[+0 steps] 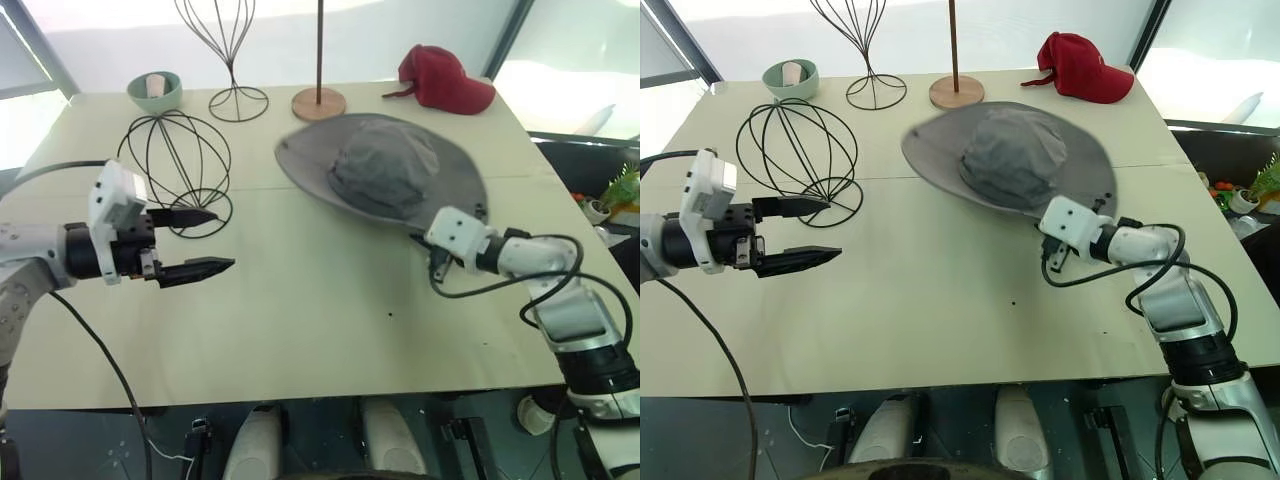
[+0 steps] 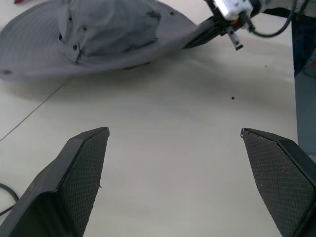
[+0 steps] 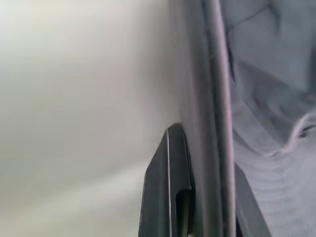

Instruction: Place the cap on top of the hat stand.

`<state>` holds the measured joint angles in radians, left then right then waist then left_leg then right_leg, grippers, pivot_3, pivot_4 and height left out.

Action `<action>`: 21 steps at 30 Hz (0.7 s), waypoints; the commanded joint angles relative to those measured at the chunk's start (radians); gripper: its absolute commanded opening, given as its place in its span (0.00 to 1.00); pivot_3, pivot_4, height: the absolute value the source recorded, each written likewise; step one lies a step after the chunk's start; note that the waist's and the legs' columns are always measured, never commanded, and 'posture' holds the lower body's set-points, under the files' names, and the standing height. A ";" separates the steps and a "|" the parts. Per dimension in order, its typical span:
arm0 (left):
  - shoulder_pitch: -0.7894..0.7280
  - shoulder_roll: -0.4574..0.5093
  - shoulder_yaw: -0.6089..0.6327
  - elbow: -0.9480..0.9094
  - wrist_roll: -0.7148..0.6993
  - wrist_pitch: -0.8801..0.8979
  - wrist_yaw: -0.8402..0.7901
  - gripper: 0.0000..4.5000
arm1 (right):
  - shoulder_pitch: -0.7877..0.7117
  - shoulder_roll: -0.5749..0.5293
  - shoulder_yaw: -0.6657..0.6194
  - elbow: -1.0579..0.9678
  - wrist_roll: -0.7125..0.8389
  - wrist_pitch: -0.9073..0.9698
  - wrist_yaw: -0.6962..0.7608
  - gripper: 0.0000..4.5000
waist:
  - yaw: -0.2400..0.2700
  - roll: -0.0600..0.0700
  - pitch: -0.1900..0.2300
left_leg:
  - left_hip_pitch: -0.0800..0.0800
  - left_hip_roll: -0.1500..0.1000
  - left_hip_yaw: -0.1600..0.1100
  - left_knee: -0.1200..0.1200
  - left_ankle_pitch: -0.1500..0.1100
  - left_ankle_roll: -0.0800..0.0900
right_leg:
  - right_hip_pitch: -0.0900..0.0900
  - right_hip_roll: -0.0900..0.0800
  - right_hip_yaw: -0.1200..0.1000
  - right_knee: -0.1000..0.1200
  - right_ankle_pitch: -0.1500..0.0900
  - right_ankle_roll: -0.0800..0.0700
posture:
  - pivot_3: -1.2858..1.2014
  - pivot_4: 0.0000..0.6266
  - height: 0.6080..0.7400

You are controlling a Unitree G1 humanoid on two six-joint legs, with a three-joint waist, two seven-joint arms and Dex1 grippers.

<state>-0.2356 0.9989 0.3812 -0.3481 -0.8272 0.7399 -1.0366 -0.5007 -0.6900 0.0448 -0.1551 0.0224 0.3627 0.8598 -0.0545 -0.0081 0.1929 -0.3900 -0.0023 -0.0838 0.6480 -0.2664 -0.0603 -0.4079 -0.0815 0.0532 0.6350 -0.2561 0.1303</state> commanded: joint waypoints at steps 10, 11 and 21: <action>0.202 -0.080 0.556 -0.108 -0.250 0.174 0.281 1.00 | -0.627 0.248 0.077 0.370 0.074 -0.090 -0.018 0.01 | -0.012 0.000 0.001 | 0.000 0.000 0.000 0.000 0.000 0.000 | -0.002 0.000 0.000 0.000 0.000 -0.001 | 0.52 0.24 1.00; 0.233 -0.088 0.600 -0.116 -0.264 0.182 0.296 1.00 | -0.675 0.281 0.094 0.440 0.057 -0.128 -0.024 0.01 | -0.015 0.000 0.001 | 0.000 0.000 0.000 -0.001 0.000 0.000 | -0.002 0.000 0.000 0.001 0.000 -0.001 | 0.52 0.24 1.00; 0.583 -0.195 0.991 -0.181 -0.366 0.185 0.329 1.00 | -0.942 0.513 0.213 0.937 -0.124 -0.563 -0.144 0.01 | -0.017 -0.002 0.001 | -0.002 0.000 0.000 -0.003 0.000 -0.001 | -0.006 -0.001 -0.001 0.002 -0.001 -0.003 | 0.52 0.24 1.00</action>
<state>0.3321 0.8051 1.2869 -0.5191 -1.1628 0.9369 -0.7139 -1.3935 -0.1847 0.2528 0.7771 -0.0705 -0.1031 0.7502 -0.0719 -0.0101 0.1934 -0.3919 -0.0021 -0.0833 0.6447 -0.2665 -0.0611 -0.4140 -0.0820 0.0526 0.6374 -0.2569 0.1273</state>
